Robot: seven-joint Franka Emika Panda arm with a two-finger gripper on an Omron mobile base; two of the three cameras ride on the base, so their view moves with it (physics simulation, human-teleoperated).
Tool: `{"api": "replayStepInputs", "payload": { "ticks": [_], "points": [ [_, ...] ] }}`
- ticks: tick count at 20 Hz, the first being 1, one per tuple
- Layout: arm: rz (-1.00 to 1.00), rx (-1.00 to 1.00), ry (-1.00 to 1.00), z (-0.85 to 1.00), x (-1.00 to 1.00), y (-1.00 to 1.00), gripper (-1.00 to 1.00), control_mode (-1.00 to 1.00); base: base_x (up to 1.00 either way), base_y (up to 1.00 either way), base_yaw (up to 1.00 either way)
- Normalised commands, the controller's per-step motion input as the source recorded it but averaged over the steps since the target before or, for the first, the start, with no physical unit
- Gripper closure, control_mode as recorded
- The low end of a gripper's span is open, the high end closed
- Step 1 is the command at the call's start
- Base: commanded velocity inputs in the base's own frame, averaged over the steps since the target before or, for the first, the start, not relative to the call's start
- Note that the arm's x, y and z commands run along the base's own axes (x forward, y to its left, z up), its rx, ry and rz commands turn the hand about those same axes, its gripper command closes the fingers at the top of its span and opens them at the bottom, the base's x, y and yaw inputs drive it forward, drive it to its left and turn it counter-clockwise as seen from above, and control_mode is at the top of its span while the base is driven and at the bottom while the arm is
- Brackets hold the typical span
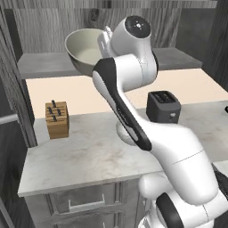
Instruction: Open the cabinet. Pick the bowls from the counter and place them in the cabinet. Then close the cabinet.
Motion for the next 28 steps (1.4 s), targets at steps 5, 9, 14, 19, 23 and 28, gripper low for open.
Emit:
{"api": "replayStepInputs", "payload": {
  "ticks": [5, 9, 14, 19, 23, 28],
  "points": [
    [0.03, 0.00, -0.01, 0.02, 0.38, 0.12, 1.00, -1.00, 0.00, 0.00, 0.00],
    [0.03, 0.00, 0.00, 0.00, 0.34, 0.22, 1.00, -1.00, 0.00, 0.00, 0.00],
    [0.03, 0.00, 0.00, 0.00, 0.41, 0.22, 1.00, -1.00, 0.00, 0.00, 0.00],
    [0.10, 0.00, 0.00, 0.00, 0.42, 0.03, 1.00, -1.00, 0.00, 0.00, 0.00],
    [0.15, -0.01, -0.01, 0.00, 0.29, 0.00, 1.00, -1.00, 0.00, 0.00, 0.00],
    [0.14, -0.03, -0.03, 0.00, 0.18, 0.00, 1.00, -1.00, 0.00, 0.00, 0.00]
  ]
}}
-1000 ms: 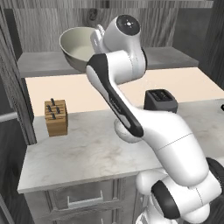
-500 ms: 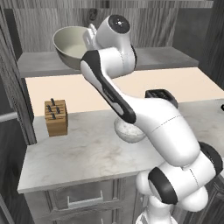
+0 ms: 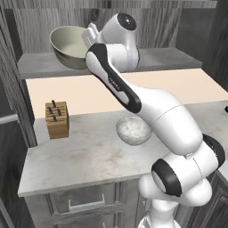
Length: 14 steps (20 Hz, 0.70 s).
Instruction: Open the cabinet. Pick the bowls from the counter and place them in the cabinet. Then close the cabinet.
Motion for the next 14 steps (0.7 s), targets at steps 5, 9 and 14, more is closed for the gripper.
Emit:
{"api": "replayStepInputs", "payload": {
  "ticks": [5, 9, 14],
  "points": [
    [0.07, -0.02, -0.01, -0.01, 0.01, 0.00, 1.00, -1.00, 0.00, 0.00, 0.00],
    [0.04, -0.03, 0.00, -0.14, 0.00, 0.00, 1.00, -1.00, 0.00, 0.00, 0.00],
    [0.01, -0.02, -0.01, -0.09, 0.19, 0.00, 1.00, -1.00, 0.00, 0.00, 0.00]
  ]
}}
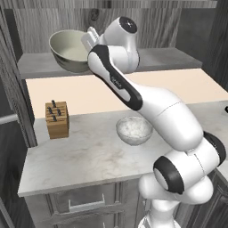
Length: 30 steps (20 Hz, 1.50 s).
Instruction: Open the cabinet. Pick the bowls from the counter and place them in the cabinet. Then close the cabinet.
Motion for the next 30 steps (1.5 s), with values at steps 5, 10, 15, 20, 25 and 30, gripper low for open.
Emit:
{"api": "replayStepInputs", "payload": {
  "ticks": [5, 10, 15, 20, 25, 30],
  "points": [
    [0.00, -0.01, -0.09, 0.00, 0.46, 0.00, 1.00, -1.00, 0.00, 0.00, 0.00],
    [0.00, 0.00, -0.04, 0.00, 0.39, 0.00, 1.00, -1.00, 0.00, 0.00, 0.00],
    [0.00, -0.01, 0.00, -0.08, 0.28, 0.02, 1.00, -1.00, 0.00, 0.00, 0.00],
    [0.00, -0.03, 0.00, -0.15, 0.19, 0.03, 1.00, -1.00, 0.00, 0.00, 0.00],
    [0.00, -0.03, 0.17, -0.18, 0.00, 0.00, 1.00, -1.00, 0.00, 0.00, 0.00],
    [0.00, -0.05, 0.31, -0.10, -0.01, 0.00, 1.00, -1.00, 0.00, 0.00, 0.00]
  ]
}}
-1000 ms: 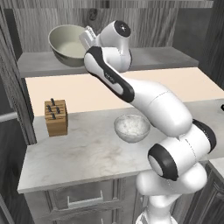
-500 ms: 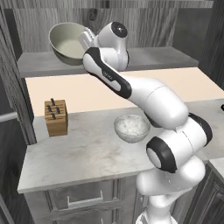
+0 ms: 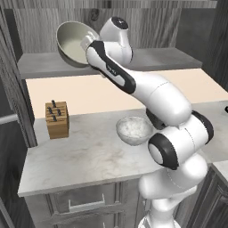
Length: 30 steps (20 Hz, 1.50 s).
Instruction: Open the cabinet. Pick the bowls from the counter and place them in the cabinet. Then close the cabinet.
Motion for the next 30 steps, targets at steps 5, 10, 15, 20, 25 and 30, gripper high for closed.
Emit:
{"api": "replayStepInputs", "payload": {
  "ticks": [5, 10, 15, 20, 25, 30],
  "points": [
    [0.00, 0.00, 0.05, 0.08, 0.00, 0.00, 1.00, -1.00, 0.00, 0.00, 0.00],
    [0.00, 0.00, 0.00, 0.10, -0.14, 0.00, 1.00, -1.00, 0.00, 0.00, 0.00],
    [0.00, 0.00, 0.00, 0.00, -0.36, 0.00, -1.00, -1.00, 0.00, 0.00, 0.00],
    [0.00, 0.00, -0.02, 0.01, -0.18, 0.00, -1.00, -1.00, 0.00, 0.00, 0.00],
    [0.00, 0.00, -0.07, 0.06, -0.20, 0.00, -1.00, -1.00, 0.00, 0.00, 0.00],
    [0.00, 0.00, -0.03, 0.15, -0.25, -0.02, -1.00, -1.00, 0.00, 0.00, 0.00]
  ]
}}
